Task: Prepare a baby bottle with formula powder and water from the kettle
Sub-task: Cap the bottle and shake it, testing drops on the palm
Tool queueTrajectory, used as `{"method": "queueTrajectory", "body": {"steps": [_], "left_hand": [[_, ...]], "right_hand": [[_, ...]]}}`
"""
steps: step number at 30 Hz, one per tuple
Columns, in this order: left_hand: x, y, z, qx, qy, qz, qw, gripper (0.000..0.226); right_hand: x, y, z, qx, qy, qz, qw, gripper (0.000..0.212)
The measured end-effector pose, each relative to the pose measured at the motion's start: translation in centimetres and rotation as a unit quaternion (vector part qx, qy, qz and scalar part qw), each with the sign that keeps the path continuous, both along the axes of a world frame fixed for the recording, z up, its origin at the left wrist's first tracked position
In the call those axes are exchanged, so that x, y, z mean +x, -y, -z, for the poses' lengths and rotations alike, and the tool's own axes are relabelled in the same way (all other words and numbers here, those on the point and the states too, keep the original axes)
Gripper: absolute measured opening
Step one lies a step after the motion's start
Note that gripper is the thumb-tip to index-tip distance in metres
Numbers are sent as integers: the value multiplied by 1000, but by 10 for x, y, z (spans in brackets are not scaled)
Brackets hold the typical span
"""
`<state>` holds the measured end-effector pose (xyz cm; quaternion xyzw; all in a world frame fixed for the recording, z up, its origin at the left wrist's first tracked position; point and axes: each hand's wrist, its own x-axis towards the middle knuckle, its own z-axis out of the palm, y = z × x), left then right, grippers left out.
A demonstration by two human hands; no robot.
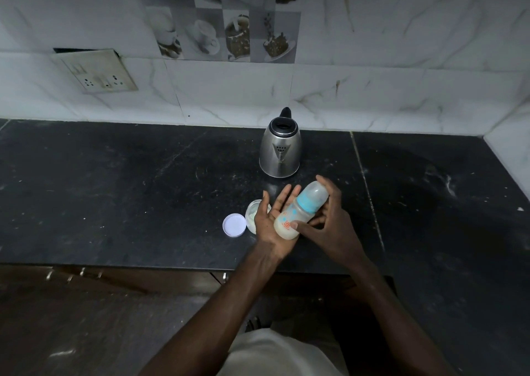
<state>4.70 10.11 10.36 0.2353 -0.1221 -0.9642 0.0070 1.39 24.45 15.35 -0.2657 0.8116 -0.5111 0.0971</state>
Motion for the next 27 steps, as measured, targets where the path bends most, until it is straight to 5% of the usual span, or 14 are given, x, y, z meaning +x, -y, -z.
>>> {"method": "queueTrajectory", "body": {"steps": [7, 11, 16, 20, 25, 27], "left_hand": [[-8, -5, -4, -16, 5, -15, 1000, 68], [-6, -7, -6, -1, -3, -13, 1000, 68], [-4, -5, -6, -41, 20, -23, 999, 67], [-5, -7, -4, -8, 23, -28, 999, 66], [-4, -10, 2, -52, 36, -20, 998, 65], [-1, -11, 4, -42, 28, -16, 999, 70]], "right_hand": [[5, 3, -18, -84, -59, 147, 984, 109], [9, 2, -21, 44, -71, 81, 993, 107], [2, 2, -38, -145, -52, 272, 950, 105], [17, 10, -27, 12, -15, 121, 993, 106], [11, 15, -40, -151, -15, 265, 952, 102], [17, 21, -37, -71, -12, 214, 974, 103]]}}
